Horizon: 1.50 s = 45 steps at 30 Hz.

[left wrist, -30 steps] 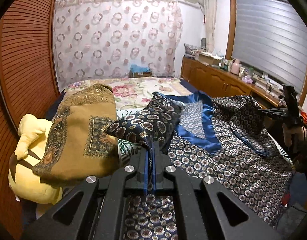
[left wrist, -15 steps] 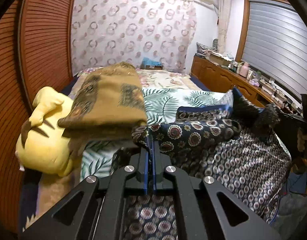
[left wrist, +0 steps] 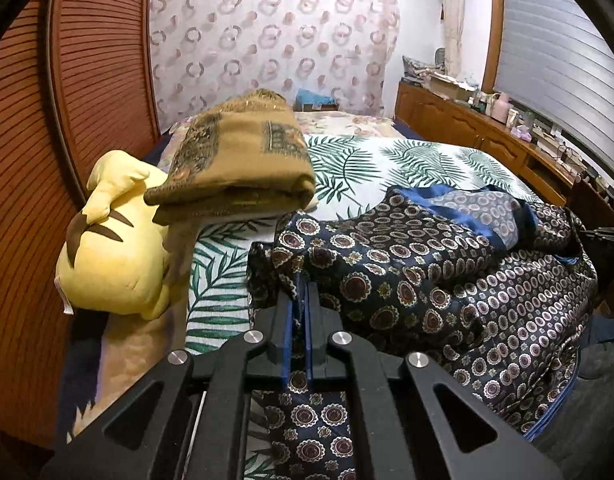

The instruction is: Fold small clothes

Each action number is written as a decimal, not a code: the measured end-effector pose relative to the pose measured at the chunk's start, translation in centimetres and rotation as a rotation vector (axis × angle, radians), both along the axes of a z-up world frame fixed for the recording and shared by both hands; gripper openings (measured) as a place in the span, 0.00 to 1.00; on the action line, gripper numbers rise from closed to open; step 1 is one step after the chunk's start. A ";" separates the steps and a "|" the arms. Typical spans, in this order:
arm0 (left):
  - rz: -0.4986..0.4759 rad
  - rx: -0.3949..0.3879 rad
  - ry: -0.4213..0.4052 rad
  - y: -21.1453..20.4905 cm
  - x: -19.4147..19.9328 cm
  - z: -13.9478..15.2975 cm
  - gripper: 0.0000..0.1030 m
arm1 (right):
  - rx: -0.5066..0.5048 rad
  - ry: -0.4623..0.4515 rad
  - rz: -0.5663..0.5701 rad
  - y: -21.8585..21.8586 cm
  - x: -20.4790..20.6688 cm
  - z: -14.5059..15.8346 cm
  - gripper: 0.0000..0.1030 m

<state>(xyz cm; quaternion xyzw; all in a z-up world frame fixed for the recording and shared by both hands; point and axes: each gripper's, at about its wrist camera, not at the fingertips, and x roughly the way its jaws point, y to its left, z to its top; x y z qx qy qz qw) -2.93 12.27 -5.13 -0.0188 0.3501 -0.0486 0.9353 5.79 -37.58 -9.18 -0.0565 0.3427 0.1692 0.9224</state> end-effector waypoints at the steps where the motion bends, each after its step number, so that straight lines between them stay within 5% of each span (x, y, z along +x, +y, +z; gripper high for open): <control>1: -0.001 -0.009 0.001 0.1 0.0 0.0 0.04 | 0.000 0.012 -0.009 -0.2 0.3 -0.1 0.01; 4: 0.003 -0.018 -0.015 0.4 -0.4 0.5 0.12 | 0.000 0.013 -0.019 0.3 1.2 0.9 0.01; 8: 0.015 -0.024 -0.043 1.0 -0.8 1.3 0.38 | -0.029 -0.014 -0.013 1.1 0.7 1.7 0.01; 14: 0.050 -0.028 -0.053 2.8 0.5 1.6 0.53 | -0.067 -0.061 -0.008 1.0 -0.9 3.4 0.04; 22: 0.112 -0.025 -0.007 5.3 4.7 -0.2 0.54 | -0.087 -0.092 -0.041 0.5 -0.8 4.7 0.20; 28: 0.099 -0.031 0.051 5.4 6.7 -2.2 0.54 | -0.064 -0.106 -0.059 -0.1 -0.3 4.4 0.43; 45: 0.089 -0.054 -0.012 4.2 5.1 -0.9 0.54 | 0.003 -0.019 -0.144 1.3 5.4 0.0 0.44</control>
